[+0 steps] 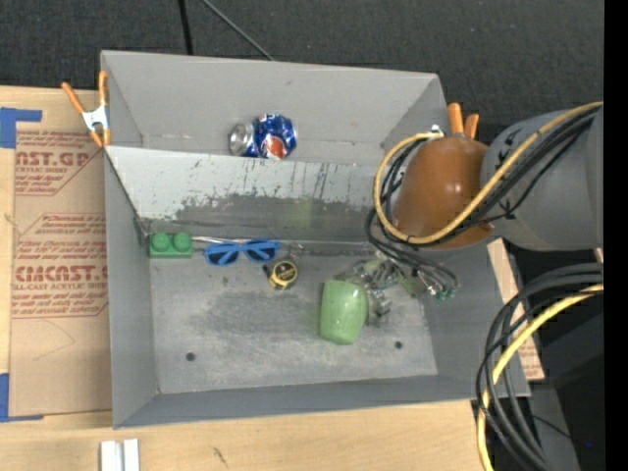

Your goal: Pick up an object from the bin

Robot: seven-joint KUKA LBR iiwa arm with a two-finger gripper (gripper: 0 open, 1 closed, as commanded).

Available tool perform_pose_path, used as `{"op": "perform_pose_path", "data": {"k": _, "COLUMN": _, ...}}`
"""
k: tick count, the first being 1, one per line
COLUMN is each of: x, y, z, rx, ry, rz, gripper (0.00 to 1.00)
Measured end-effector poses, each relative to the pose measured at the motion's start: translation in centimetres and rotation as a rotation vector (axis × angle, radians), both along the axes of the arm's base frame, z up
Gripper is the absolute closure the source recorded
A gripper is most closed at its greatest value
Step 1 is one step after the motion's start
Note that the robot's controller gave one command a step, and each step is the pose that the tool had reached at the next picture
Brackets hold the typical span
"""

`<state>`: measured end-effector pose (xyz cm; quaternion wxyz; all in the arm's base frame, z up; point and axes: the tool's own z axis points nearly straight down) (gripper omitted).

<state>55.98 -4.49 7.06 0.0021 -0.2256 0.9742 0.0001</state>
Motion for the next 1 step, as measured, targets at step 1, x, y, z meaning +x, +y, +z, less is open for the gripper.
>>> {"op": "perform_pose_path", "data": {"k": 1, "x": -0.05, "y": 2.48, "z": 14.61, "rx": 0.000, "ry": -0.007, "rz": -0.020, "gripper": 1.00}}
